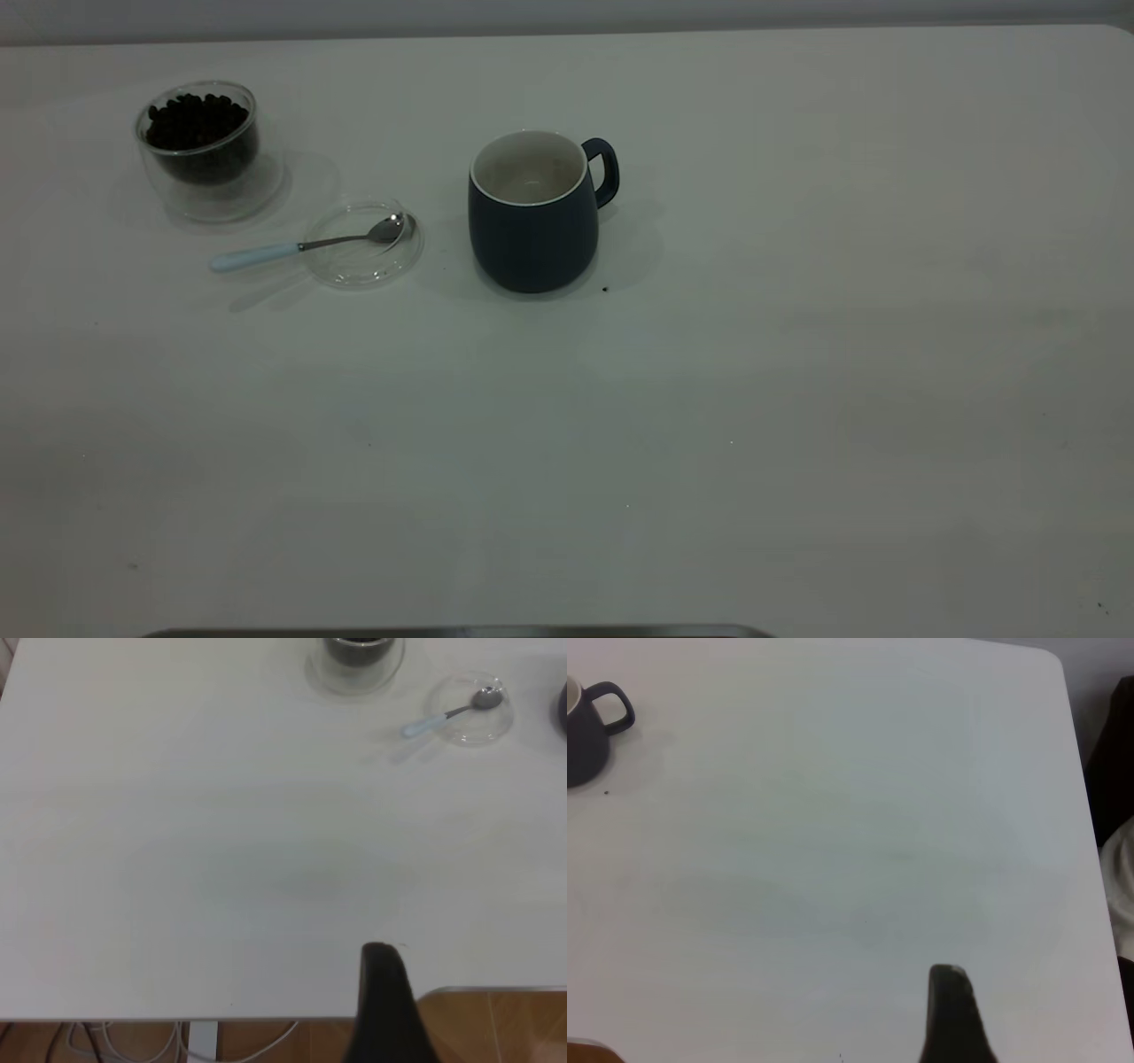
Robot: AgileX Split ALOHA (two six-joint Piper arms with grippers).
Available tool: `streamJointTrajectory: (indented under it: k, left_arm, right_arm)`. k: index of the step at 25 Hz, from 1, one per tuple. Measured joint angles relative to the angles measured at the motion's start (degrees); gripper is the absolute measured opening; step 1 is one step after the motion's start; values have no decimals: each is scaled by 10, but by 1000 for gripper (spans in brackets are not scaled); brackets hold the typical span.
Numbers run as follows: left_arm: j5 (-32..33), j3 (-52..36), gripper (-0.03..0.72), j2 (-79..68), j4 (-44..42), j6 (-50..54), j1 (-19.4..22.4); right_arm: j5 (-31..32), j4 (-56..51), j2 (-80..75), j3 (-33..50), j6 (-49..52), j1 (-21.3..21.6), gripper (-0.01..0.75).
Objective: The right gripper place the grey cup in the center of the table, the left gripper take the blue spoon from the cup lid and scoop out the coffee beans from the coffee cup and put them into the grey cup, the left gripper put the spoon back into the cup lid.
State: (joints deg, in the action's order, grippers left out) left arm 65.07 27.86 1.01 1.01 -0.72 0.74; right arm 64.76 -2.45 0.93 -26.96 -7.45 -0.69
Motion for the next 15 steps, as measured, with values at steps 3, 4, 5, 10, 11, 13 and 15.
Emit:
streamJointTrajectory:
  k: [3, 4, 5, 10, 11, 13, 15]
  left_arm:
    - [0, 0, 575, 0, 0, 0, 0]
    - [0, 0, 575, 0, 0, 0, 0]
    - [0, 0, 575, 0, 0, 0, 0]
    - [0, 0, 575, 0, 0, 0, 24]
    - [0, 0, 575, 0, 0, 0, 28]
    - [0, 0, 574, 0, 0, 0, 29]
    - [0, 0, 574, 0, 0, 0, 29]
  right_arm:
    - [0, 0, 0, 0, 0, 0, 459]
    - [0, 0, 0, 0, 0, 0, 459]
    - [0, 0, 0, 0, 0, 0, 459]
    - [0, 0, 0, 0, 0, 0, 459]
    - [0, 0, 0, 0, 0, 0, 459]
    - [0, 0, 0, 0, 0, 0, 459]
    - [0, 0, 0, 0, 0, 0, 459]
